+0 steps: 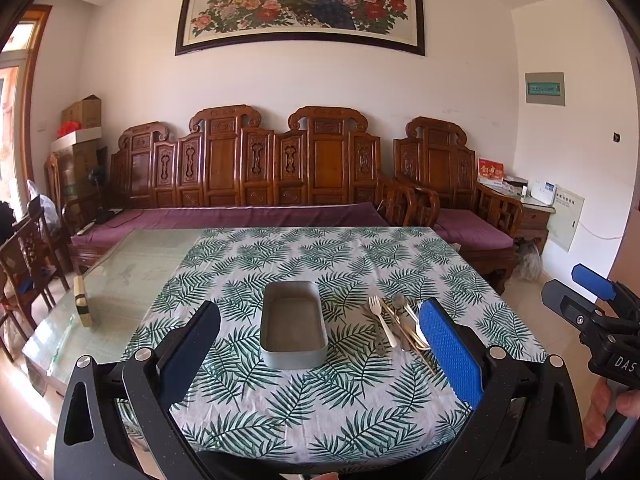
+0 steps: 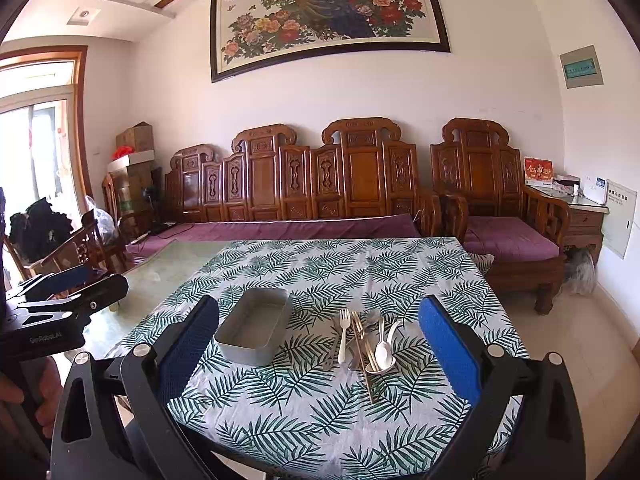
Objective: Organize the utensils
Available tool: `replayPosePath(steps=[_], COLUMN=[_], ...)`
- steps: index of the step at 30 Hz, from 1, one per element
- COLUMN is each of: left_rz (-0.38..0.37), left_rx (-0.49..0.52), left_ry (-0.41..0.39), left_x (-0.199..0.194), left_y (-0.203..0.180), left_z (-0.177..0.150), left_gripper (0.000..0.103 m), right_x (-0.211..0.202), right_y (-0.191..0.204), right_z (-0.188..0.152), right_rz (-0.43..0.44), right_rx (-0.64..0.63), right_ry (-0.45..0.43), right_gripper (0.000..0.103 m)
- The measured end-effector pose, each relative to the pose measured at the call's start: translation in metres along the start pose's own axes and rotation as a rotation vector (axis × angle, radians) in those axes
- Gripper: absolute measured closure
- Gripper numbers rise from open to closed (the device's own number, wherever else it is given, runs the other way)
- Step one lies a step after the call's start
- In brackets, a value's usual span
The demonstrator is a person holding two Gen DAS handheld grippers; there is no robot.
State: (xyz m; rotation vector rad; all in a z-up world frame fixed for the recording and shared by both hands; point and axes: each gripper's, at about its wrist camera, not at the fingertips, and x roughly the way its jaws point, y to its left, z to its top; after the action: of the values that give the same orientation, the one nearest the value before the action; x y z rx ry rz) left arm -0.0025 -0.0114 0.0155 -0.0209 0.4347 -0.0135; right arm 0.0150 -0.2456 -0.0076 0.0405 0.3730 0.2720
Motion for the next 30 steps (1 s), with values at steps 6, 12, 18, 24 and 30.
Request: replayPosePath(steps=[6, 12, 18, 24, 30], left_rz=[-0.001, -0.002, -0.005, -0.009, -0.008], left_rx=[-0.001, 0.001, 0.002, 0.004, 0.004], left_ry=[-0.002, -0.002, -0.002, -0.002, -0.002], left_x=[0.0001, 0.0011, 0.0014, 0.0014, 0.0014], left_y=[0.0007, -0.0016, -0.0010, -0.0013, -0.0008], left_z=[-0.0017, -0.0028, -0.0052, -0.0053, -0.0053], left_gripper=[0.006, 0.006, 0.006, 0.006, 0.006], right_x=[0.0001, 0.0000, -0.0003, -0.0005, -0.0002], right_y=[-0.0001, -0.0017, -0.0020, -0.0017, 0.0018], right_z=[-0.0003, -0.0011, -0.0010, -0.0010, 0.0009], right_rz=[0.000, 0.001, 0.000, 0.000, 0.000], right_rx=[0.000, 0.001, 0.001, 0.001, 0.002], right_ry=[0.000, 0.000, 0.000, 0.000, -0.001], right_gripper=[0.002, 0.002, 0.003, 0.003, 0.003])
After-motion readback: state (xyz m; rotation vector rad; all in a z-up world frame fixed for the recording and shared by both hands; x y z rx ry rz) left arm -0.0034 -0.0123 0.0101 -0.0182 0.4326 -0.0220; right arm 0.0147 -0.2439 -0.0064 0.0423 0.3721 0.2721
